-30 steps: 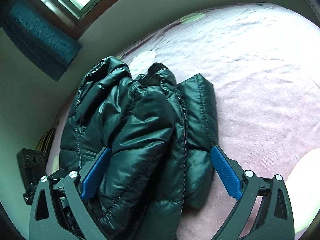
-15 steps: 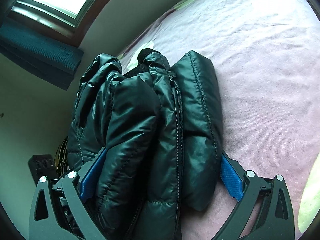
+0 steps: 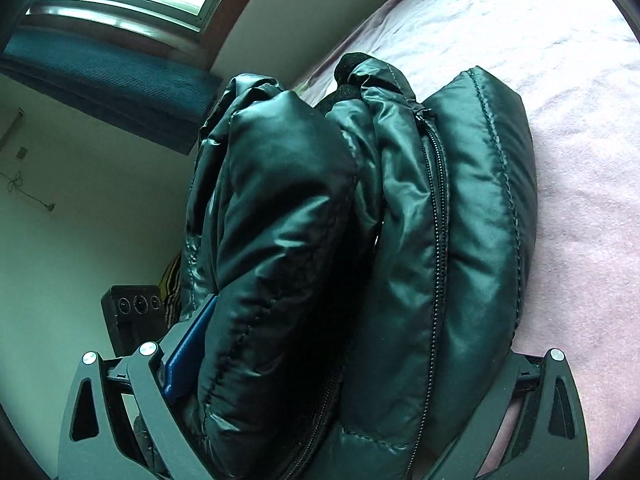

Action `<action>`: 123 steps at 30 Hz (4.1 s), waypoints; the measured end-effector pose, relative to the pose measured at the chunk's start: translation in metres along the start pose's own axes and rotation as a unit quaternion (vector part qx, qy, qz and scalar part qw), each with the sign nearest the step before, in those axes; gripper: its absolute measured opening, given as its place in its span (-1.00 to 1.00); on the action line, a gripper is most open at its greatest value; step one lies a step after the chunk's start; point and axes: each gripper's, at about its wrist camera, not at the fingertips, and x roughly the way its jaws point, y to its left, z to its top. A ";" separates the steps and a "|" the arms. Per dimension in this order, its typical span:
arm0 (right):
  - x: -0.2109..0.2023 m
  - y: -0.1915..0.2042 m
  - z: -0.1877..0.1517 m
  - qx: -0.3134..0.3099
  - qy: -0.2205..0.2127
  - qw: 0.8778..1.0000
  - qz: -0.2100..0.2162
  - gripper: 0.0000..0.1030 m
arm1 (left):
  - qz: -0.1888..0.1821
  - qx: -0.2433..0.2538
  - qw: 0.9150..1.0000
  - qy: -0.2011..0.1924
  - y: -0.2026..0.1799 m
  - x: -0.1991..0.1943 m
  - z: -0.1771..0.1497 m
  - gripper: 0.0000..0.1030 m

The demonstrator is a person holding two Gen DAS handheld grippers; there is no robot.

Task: Fold large clothes

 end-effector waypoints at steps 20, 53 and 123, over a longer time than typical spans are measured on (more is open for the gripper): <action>0.051 0.031 -0.025 0.020 0.073 0.986 0.147 0.90 | 0.055 -0.034 0.997 -0.032 0.030 -0.058 -0.016 0.89; 0.021 0.070 0.015 -0.074 0.032 0.990 -0.112 0.88 | 0.214 0.081 0.973 -0.022 -0.049 -0.025 0.004 0.89; 0.018 0.056 0.026 -0.024 -0.015 0.999 -0.042 0.88 | 0.270 0.086 0.958 -0.037 -0.053 0.000 0.002 0.96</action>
